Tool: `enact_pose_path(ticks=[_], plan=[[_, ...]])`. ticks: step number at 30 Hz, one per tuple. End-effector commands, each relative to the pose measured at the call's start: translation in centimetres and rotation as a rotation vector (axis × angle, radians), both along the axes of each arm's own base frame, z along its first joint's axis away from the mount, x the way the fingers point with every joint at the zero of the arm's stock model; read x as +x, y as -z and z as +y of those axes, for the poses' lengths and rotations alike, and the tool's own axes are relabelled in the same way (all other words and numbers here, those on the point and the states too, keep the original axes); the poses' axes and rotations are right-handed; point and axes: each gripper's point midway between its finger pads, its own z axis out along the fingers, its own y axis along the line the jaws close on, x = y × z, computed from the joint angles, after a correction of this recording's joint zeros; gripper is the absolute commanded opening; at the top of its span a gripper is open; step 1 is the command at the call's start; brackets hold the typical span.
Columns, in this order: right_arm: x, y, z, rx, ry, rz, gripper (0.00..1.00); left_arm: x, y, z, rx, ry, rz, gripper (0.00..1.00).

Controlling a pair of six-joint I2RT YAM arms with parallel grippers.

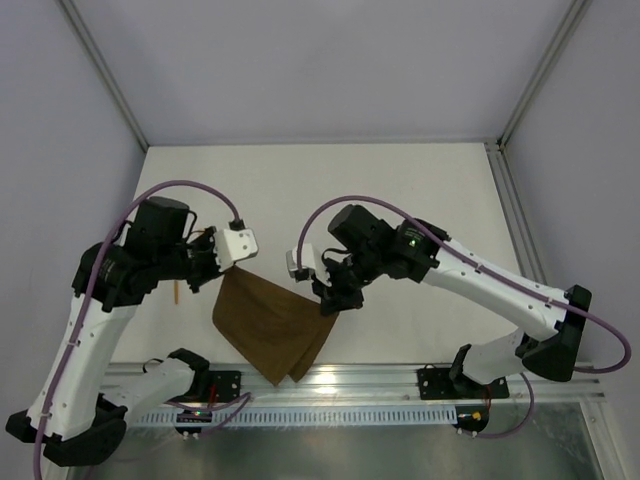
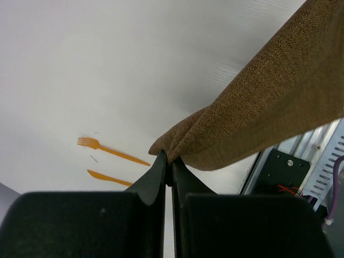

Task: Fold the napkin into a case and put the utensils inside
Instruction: Flatten out the square-folded napkin at the center of the board.

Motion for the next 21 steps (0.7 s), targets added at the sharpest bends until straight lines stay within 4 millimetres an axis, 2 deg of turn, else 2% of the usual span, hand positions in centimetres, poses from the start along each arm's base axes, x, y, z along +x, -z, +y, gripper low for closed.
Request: enact_pose_path(ticks=[1, 2, 4, 6, 7, 8, 9, 10, 11, 12, 13, 14, 15, 16, 17, 18, 19, 21], plan=[[-3.7, 1.4, -2.9, -0.034, -0.052, 0.179, 0.03, -2.5, 2.2, 2.1, 0.106, 0.002, 0.127, 0.0], [-3.7, 1.9, -2.8, -0.026, -0.065, 0.211, 0.03, -2.2, 2.7, 1.9, 0.109, 0.005, 0.138, 0.0], [-2.9, 3.1, -2.7, -0.013, -0.061, 0.275, 0.03, -0.4, 3.9, 1.2, 0.126, -0.001, 0.16, 0.0], [-0.2, 5.1, -3.1, -0.005, -0.01, 0.363, 0.03, 1.0, 5.8, 0.8, 0.156, -0.003, 0.206, 0.0], [0.9, 5.9, -3.4, -0.005, 0.011, 0.389, 0.03, 2.8, 7.1, 0.0, 0.173, 0.002, 0.232, 0.0], [2.6, 7.6, -3.5, -0.039, 0.077, 0.44, 0.03, 3.7, 8.0, -0.4, 0.178, 0.004, 0.251, 0.0], [5.8, 8.3, -3.7, -0.026, 0.168, 0.422, 0.03, 4.8, 8.7, -1.0, 0.178, 0.005, 0.265, 0.0], [7.2, 9.1, -4.0, -0.045, 0.205, 0.431, 0.03, 6.9, 10.3, -2.0, 0.184, 0.005, 0.303, 0.0], [8.9, 9.8, -4.2, -0.055, 0.242, 0.434, 0.03, 8.1, 10.9, -2.6, 0.181, 0.003, 0.317, 0.0], [12.2, 10.8, -4.7, -0.042, 0.324, 0.456, 0.03, 10.3, 10.2, -3.3, 0.157, -0.01, 0.287, 0.0], [14.0, 11.2, -5.0, -0.028, 0.367, 0.466, 0.03, 12.0, 10.4, -3.7, 0.147, -0.026, 0.284, 0.0], [15.7, 11.6, -5.5, -0.023, 0.415, 0.47, 0.03, 14.7, 12.0, -4.6, 0.138, -0.059, 0.301, 0.0], [18.9, 12.6, -6.6, -0.028, 0.506, 0.471, 0.03, 17.7, 10.9, -4.9, 0.118, -0.098, 0.245, 0.01], [20.4, 13.1, -7.1, -0.039, 0.548, 0.46, 0.03, 19.4, 11.2, -5.3, 0.113, -0.119, 0.233, 0.03], [21.8, 13.6, -7.7, -0.054, 0.589, 0.447, 0.03, 21.7, 13.4, -6.0, 0.108, -0.155, 0.266, 0.04], [23.6, 13.4, -8.0, -0.055, 0.62, 0.414, 0.03, 23.2, 13.9, -6.3, 0.106, -0.177, 0.26, 0.04], [24.7, 15.1, -8.9, -0.1, 0.661, 0.424, 0.03, 25.2, 13.1, -7.1, 0.082, -0.196, 0.226, 0.04], [26.5, 16.5, -9.5, -0.146, 0.696, 0.416, 0.03, 28.4, 14.9, -8.2, 0.061, -0.245, 0.225, 0.04]])
